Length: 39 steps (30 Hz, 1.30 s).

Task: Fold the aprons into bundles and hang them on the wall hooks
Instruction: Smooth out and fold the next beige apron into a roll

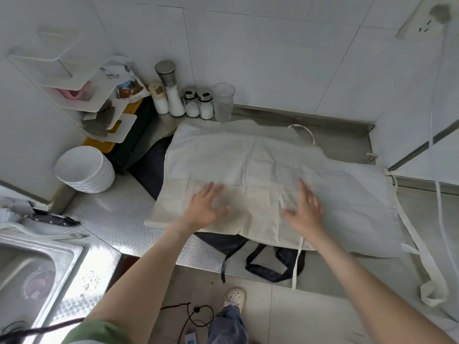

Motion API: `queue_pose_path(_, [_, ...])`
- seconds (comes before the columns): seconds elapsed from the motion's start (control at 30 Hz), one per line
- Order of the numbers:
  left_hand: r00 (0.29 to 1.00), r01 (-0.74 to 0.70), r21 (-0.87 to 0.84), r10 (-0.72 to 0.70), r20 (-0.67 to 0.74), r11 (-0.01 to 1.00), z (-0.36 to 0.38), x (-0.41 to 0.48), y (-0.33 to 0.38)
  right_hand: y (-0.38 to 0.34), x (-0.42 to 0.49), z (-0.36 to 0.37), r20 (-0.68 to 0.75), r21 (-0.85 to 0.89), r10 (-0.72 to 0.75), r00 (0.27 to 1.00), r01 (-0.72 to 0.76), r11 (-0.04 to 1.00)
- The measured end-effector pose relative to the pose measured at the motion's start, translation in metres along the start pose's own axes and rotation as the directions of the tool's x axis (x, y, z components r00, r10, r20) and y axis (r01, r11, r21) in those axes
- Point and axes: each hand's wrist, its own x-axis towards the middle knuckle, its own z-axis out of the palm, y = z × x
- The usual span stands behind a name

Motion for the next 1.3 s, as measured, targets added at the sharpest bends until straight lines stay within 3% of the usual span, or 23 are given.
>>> queue_pose_path(0.07, [0.978,-0.152,0.365,0.086,0.191,0.919,0.019,0.005,-0.005,-0.004,-0.005,0.012,0.261,-0.218,-0.249,0.933,0.309,0.926])
queue_pose_path(0.13, [0.940,-0.271,0.510,0.110,0.323,0.816,0.032,0.004,-0.015,-0.003,-0.012,0.028,0.462,-0.282,-0.347,0.816,0.506,0.815])
queue_pose_path(0.23, [0.914,-0.318,0.619,0.060,0.401,0.718,0.035,-0.004,-0.034,0.007,-0.017,0.042,0.518,-0.336,-0.357,0.777,0.568,0.751])
queue_pose_path(0.4, [0.946,-0.289,0.661,0.103,0.306,0.692,0.033,-0.013,-0.048,0.013,-0.026,0.039,0.517,-0.358,-0.361,0.776,0.579,0.732])
queue_pose_path(0.67, [0.949,-0.254,0.675,0.045,0.311,0.693,0.031,-0.030,-0.050,0.048,-0.042,0.019,0.513,-0.398,-0.297,0.806,0.529,0.749])
queue_pose_path(0.83, [0.922,-0.217,0.687,-0.087,0.378,0.693,0.025,-0.048,-0.043,0.080,-0.056,-0.015,0.415,-0.487,-0.134,0.900,0.345,0.802])
queue_pose_path(0.93, [0.896,-0.195,0.650,-0.136,0.423,0.734,0.019,-0.052,-0.033,0.094,-0.053,-0.040,0.248,-0.590,0.041,0.968,0.117,0.799])
queue_pose_path(1.0, [0.920,-0.131,0.560,-0.110,0.377,0.818,0.013,-0.048,-0.024,0.098,-0.043,-0.055,0.096,-0.491,0.173,0.980,-0.105,0.865])
queue_pose_path(1.07, [0.958,-0.059,0.476,-0.085,0.274,0.878,0.008,-0.040,-0.017,0.089,-0.029,-0.066,0.052,-0.316,0.259,0.964,-0.230,0.920])
queue_pose_path(1.2, [0.986,-0.011,0.488,-0.071,0.150,0.873,0.001,-0.020,-0.004,0.050,0.000,-0.060,-0.004,-0.227,0.161,0.987,-0.158,0.961])
queue_pose_path(1.3, [0.988,0.031,0.457,-0.096,0.119,0.889,-0.008,0.002,0.001,0.008,0.023,-0.034,0.145,-0.272,-0.003,0.989,0.042,0.961])
